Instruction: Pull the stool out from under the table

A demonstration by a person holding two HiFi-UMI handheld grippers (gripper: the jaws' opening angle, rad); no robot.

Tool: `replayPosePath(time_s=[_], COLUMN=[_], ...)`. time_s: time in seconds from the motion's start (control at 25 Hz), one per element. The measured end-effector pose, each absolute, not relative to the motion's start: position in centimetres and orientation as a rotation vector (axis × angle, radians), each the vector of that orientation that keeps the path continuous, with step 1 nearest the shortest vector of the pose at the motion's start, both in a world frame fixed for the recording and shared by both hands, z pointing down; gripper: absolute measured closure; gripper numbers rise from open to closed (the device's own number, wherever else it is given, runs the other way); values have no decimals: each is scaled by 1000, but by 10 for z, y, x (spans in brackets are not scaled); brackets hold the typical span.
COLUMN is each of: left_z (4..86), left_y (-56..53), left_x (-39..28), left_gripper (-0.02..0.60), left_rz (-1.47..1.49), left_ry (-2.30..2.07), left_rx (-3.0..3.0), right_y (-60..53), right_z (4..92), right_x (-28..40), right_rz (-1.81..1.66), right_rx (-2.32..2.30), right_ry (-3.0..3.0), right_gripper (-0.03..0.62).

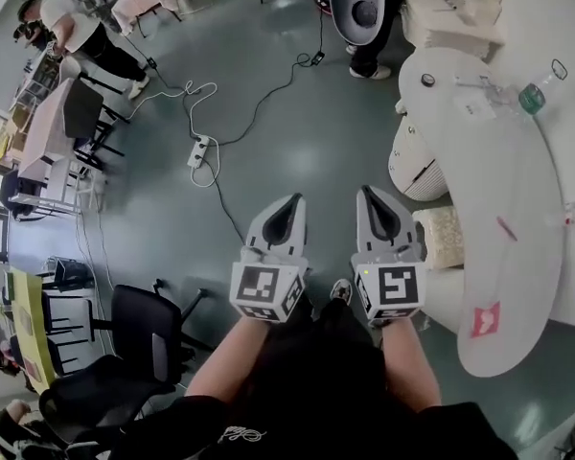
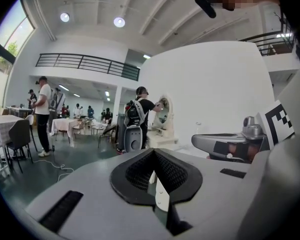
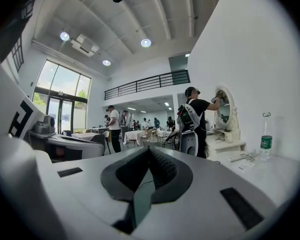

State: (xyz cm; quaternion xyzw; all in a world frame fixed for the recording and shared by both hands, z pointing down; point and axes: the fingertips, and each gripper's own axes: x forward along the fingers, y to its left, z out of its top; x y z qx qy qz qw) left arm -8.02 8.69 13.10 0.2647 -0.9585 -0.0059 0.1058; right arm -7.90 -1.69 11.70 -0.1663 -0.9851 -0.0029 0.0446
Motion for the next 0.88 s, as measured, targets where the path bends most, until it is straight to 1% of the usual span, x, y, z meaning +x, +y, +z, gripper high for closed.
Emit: replayPosePath(time_s=[0.32, 0.6, 0.72, 0.88], left_z=[146, 163, 171, 189], left_y=[52, 24, 13, 8], left_x=[-165, -251, -262, -266], left_gripper=[575, 575, 575, 575], left_rz=[12, -15, 15, 28], left_ry=[-2744, -2499, -2355, -2160], left_rx=[997, 1458, 1649, 1840], right_y=[-44, -49, -48, -48], right_z=[137, 149, 159, 180], right_x=[-147, -214, -224, -214], right_rz=[-7, 5, 79, 114], right_rx=[-281, 188, 378, 654], right_ry=[-2990, -2944, -2906, -2811], right_gripper=[588, 588, 588, 588])
